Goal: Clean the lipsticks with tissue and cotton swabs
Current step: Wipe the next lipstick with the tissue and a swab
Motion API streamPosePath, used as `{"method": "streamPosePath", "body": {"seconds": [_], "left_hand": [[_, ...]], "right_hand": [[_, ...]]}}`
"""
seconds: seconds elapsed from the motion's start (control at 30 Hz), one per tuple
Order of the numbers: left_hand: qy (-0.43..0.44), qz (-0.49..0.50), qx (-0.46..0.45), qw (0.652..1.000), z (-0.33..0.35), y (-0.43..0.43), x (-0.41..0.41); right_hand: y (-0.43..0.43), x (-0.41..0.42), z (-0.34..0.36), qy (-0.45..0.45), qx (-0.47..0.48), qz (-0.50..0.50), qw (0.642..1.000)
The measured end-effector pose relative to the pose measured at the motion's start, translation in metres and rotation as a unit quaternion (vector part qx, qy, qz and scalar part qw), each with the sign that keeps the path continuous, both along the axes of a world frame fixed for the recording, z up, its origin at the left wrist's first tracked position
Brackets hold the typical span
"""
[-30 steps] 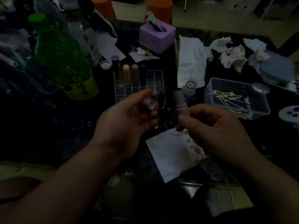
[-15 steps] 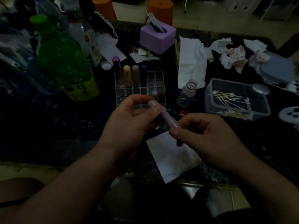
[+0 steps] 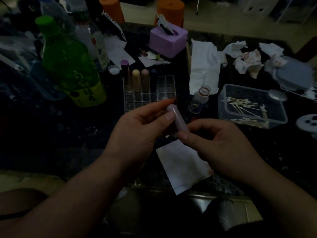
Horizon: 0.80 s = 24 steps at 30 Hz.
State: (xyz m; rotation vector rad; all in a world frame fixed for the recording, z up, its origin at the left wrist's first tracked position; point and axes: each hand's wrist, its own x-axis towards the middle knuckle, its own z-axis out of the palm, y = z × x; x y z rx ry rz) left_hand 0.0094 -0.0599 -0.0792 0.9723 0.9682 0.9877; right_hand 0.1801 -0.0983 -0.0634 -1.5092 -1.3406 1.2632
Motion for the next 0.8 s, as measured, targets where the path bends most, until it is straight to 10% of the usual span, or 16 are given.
{"method": "streamPosePath", "body": {"seconds": [0.43,0.8], "left_hand": [[-0.072,-0.075,-0.018,0.994,0.006,0.001,-0.009],[0.054,-0.077,0.034,0.995,0.004,-0.002,-0.023]], "right_hand": [[0.011,0.003,0.0,0.305,-0.163,0.091,0.934],[0.012,-0.01,0.003,-0.007,-0.023,0.003,1.0]]}}
